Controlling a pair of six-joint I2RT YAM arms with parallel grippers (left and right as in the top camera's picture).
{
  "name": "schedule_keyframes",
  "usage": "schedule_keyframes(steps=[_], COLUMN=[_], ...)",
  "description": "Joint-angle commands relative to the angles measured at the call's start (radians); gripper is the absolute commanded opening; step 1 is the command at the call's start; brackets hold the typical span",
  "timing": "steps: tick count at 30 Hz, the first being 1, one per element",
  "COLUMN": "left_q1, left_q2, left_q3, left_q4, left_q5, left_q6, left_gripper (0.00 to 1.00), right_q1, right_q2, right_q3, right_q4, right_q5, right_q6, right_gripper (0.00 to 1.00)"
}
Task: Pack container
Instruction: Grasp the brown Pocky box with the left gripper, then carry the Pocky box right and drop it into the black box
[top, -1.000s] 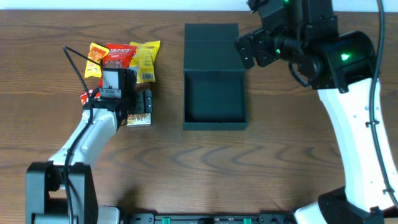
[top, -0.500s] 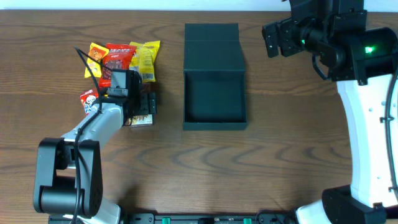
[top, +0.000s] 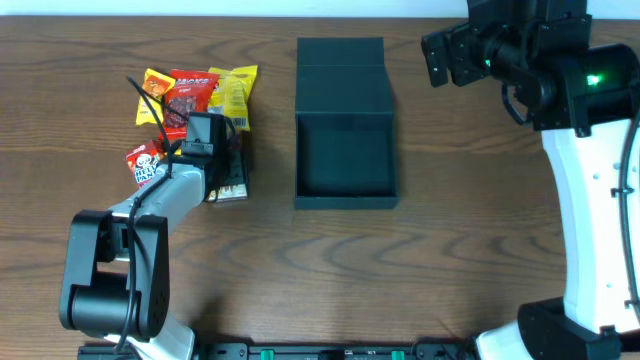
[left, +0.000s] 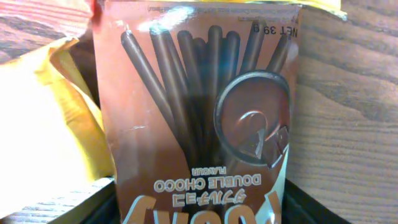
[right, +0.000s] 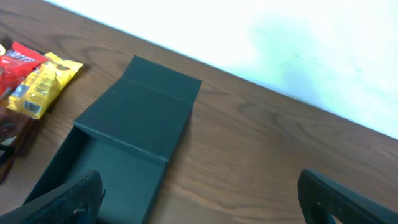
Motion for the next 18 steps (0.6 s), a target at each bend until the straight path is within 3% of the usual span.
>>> schedule_keyframes(steps=[1,11,18], left_q1=[-0.001,-0.124,-0.267], left_q2=[0.011,0.006,0.006], left_q3=[0.028,0.390,0.503], left_q4=[-0.013,-0.245,-0.332], left_q5=[-0.033,-0.078,-0.098], left_q6=[-0.053,-0.028,-0.037], left_gripper=[0.62,0.62,0.62], right_q1=[-0.008,-0.015,-0.060], right_q2=[-0.003,-0.003,-0.003], right_q3=[0.000,0.000,0.000], right_q4=[0.003,0.010,0.008], right_q5=[-0.001,0.007,0.007], right_q6=[-0.015,-0.034,-0.033], right_gripper=[0.99,0.99,0.99])
